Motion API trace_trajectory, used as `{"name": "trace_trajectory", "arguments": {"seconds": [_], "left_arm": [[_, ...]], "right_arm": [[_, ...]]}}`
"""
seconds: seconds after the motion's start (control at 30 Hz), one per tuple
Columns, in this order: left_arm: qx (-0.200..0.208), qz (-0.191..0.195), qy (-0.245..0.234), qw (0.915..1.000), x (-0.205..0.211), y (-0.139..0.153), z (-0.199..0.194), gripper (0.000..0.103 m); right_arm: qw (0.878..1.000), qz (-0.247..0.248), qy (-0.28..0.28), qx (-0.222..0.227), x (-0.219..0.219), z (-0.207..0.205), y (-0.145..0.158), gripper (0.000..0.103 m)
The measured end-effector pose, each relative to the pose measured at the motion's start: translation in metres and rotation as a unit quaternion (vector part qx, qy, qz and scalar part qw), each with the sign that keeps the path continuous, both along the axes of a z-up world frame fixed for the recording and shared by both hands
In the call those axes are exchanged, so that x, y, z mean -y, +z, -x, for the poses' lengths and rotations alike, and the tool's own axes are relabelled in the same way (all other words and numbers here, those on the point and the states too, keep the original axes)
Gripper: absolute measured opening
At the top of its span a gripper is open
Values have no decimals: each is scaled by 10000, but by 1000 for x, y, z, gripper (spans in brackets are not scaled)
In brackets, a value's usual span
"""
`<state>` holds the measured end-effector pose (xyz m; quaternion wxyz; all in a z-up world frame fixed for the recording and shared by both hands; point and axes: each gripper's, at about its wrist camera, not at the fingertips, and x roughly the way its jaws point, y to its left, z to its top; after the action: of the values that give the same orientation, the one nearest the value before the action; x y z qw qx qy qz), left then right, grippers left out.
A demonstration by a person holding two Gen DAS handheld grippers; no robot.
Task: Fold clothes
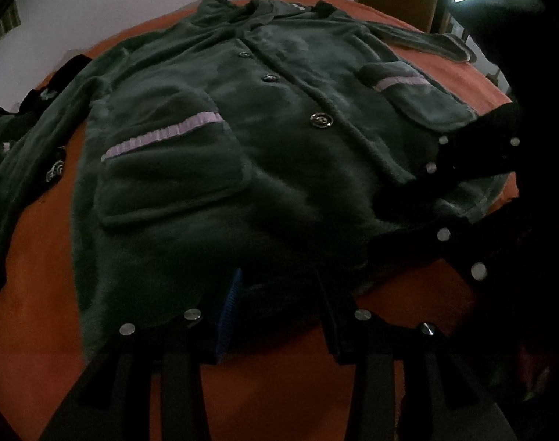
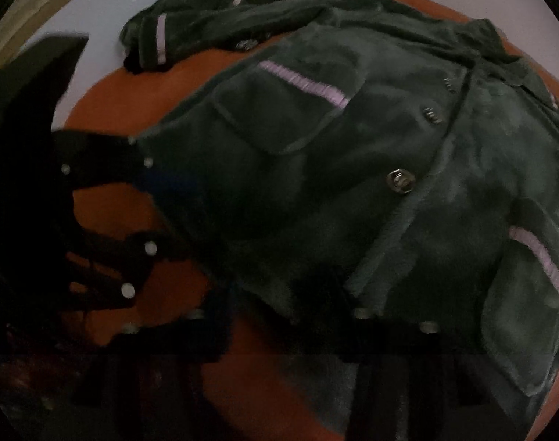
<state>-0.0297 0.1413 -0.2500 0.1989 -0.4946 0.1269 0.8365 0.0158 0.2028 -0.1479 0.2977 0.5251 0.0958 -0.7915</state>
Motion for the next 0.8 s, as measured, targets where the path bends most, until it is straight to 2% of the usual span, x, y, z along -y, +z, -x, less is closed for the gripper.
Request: {"name": "trace_trajectory", "arguments": {"seconds": [0.03,0.1,0.17,0.4,0.57,0.67,0.73,0.8], "left_arm": [[0,18,9,10000,1,-1,1,42],[12,15,51,10000,5,-1,2,42],[7,13,98,10000,9,-1,2,42],[-198,27,349,9992,26,5,-6,46],[-253,237,227,9991,32,6,-16,46],[-252,352,305,9986,39,2,-17,47],[-230,311,438,9983,47,2,-16,48],[-232,255,559,9978,55,4,-15,49]], "right_arm": [[10000,-24,10,-20,1,-1,-1,14],[10000,-4,39,-84,-1,-5,0,9],[10000,68,32,-62,-5,-7,1,0],[9995,321,7,16,-20,-15,6,0],[9987,501,-11,71,-31,-21,10,0],[9992,352,205,52,-22,-19,10,17],[9988,185,446,4,-14,-17,6,36],[9977,50,675,-29,-8,-16,0,41]]}}
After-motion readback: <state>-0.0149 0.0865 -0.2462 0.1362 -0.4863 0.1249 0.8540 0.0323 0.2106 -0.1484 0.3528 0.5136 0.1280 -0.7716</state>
